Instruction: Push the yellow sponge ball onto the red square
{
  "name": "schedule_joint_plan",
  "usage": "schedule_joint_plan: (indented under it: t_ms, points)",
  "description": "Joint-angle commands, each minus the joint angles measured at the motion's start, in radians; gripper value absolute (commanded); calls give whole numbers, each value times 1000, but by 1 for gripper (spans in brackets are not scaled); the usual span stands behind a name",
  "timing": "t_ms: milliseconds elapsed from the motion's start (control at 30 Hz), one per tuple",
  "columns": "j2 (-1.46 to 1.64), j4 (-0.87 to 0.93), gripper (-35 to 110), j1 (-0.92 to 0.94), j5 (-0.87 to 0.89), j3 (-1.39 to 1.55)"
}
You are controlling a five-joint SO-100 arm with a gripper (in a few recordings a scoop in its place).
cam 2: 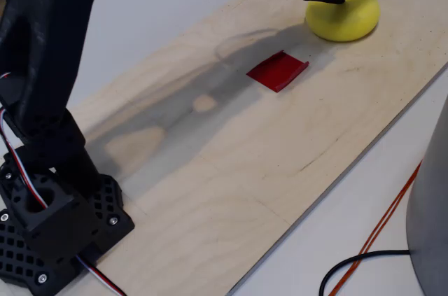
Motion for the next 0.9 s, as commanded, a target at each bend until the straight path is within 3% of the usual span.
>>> schedule_joint_plan:
  t_ms: [0,867]
  points:
    - [72,69,26,-6,48,20]
    - [225,221,26,29,132,209]
